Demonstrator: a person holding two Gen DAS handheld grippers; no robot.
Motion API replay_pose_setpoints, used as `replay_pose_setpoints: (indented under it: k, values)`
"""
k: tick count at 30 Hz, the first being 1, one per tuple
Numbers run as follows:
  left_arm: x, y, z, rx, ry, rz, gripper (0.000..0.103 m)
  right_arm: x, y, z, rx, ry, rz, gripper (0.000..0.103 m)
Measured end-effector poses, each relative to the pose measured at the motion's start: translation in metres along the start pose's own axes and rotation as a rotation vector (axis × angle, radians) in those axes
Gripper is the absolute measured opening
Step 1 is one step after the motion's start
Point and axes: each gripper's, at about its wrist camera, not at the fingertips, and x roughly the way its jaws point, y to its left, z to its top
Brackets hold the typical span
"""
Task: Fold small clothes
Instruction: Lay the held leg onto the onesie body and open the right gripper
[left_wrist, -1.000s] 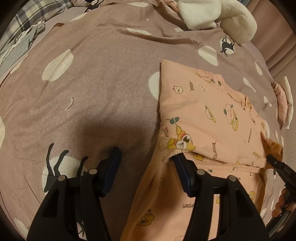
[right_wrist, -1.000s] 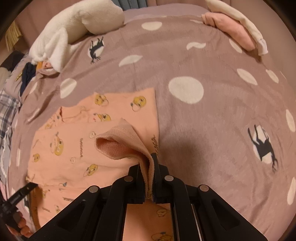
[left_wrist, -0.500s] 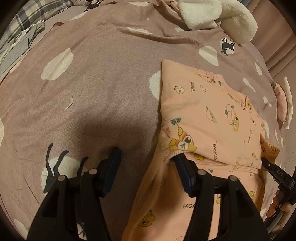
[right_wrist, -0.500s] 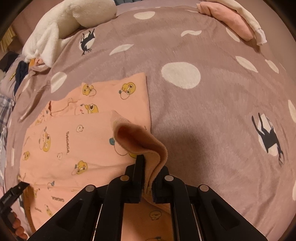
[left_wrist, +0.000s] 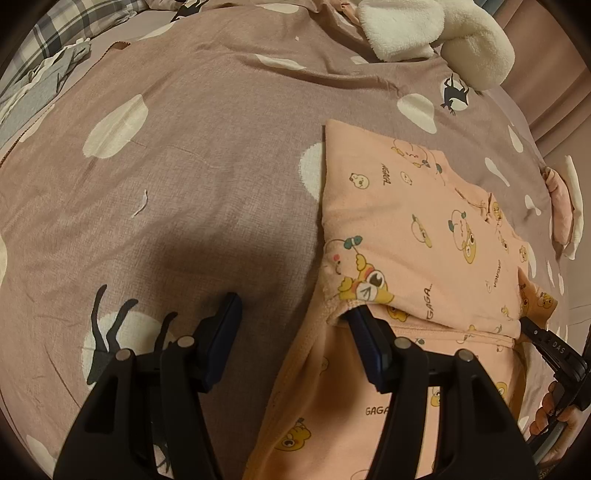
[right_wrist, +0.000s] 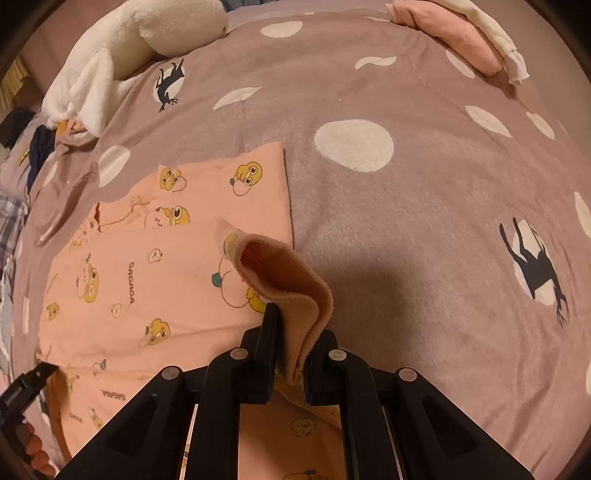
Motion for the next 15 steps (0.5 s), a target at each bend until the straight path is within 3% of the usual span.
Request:
replay_pose_setpoints:
  k: [15]
  values:
    - [0.0014,0.0001,-0.0003,0.005,0.0,0.004,0.06,-0.0057,-0.0075,0.0012,0.005,-0.005,0.0,0.008]
